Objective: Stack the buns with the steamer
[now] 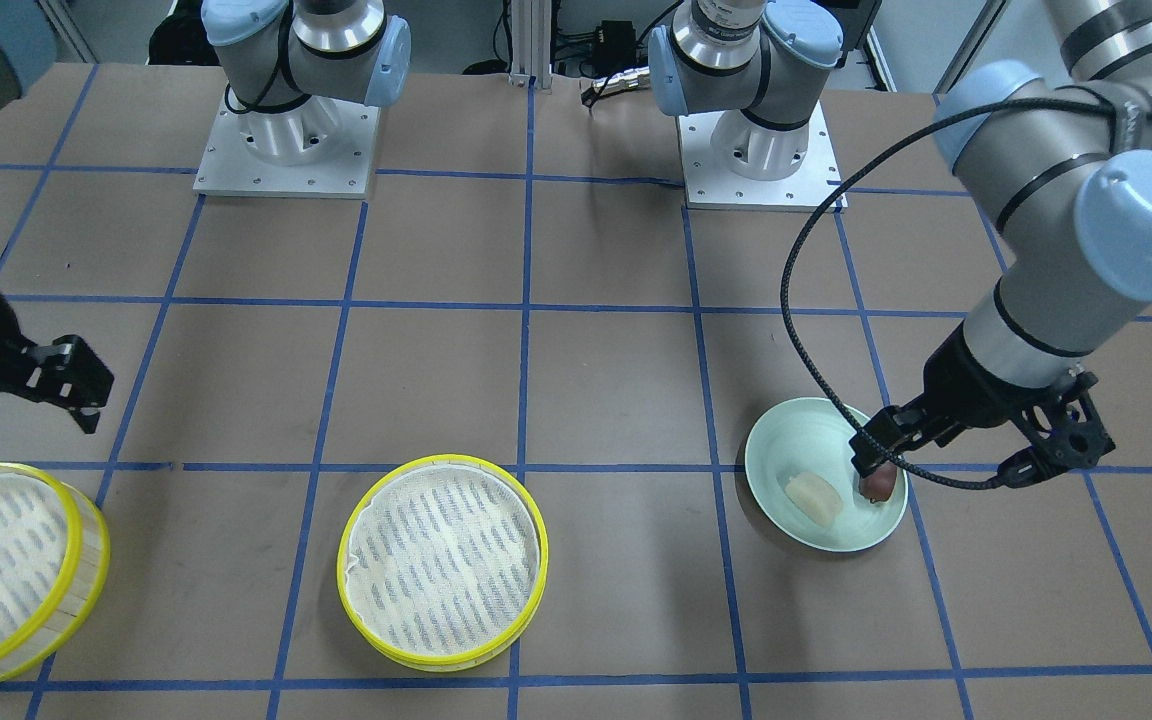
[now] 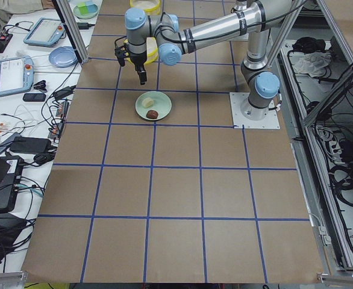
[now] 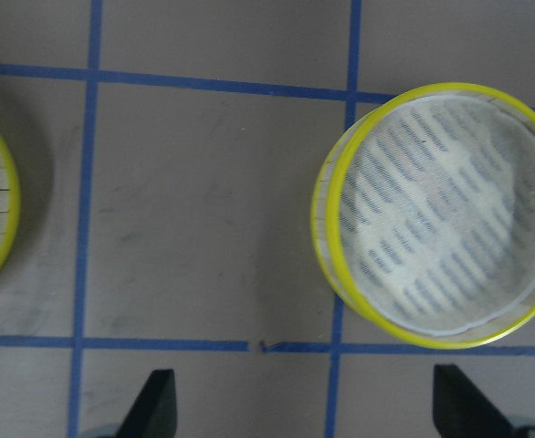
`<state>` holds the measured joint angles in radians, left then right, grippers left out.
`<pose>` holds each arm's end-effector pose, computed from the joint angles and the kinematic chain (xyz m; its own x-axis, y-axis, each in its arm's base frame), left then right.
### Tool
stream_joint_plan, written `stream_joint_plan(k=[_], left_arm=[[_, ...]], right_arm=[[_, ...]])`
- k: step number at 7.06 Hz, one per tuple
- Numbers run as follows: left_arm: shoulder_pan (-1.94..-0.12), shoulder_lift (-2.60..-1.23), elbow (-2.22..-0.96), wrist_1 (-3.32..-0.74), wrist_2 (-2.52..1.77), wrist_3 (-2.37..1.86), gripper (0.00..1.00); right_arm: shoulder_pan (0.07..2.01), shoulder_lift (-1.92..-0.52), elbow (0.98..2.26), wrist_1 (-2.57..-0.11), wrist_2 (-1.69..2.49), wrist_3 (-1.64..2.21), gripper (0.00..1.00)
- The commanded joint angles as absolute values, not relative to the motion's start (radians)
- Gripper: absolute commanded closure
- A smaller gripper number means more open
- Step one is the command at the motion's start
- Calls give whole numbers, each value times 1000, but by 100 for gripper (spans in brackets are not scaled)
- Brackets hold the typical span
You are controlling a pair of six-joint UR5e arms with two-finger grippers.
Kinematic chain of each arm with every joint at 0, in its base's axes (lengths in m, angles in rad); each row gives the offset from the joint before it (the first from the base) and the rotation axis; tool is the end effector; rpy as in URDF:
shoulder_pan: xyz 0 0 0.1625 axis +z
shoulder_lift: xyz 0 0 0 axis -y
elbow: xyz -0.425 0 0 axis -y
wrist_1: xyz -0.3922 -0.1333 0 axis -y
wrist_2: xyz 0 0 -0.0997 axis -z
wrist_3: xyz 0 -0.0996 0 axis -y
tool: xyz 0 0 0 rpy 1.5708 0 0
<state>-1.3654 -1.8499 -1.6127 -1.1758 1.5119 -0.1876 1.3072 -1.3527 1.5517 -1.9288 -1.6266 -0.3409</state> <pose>-0.0147 -0.6119 0.3555 -0.9231 -0.3779 0.0715 -0.3823 0.9220 -0.0617 -0.0306 -0.6035 0.4175 -0.9923 -0.0655 0.1048 -0.0791 0.9883 -0.1308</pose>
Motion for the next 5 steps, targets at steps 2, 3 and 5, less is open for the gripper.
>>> stream_joint_plan(k=[2, 3, 5], left_arm=[[-1365, -1985, -1678, -1055, 1480, -287, 0], [-1365, -2009, -1678, -1066, 1485, -302, 0], [-1365, -2037, -1687, -1101, 1496, -292, 0]], right_arm=[[1111, -1192, 1510, -2055, -1554, -558, 0], [1085, -1130, 1458, -2075, -1545, -618, 0], [990, -1022, 1428, -2149, -1471, -719, 0]])
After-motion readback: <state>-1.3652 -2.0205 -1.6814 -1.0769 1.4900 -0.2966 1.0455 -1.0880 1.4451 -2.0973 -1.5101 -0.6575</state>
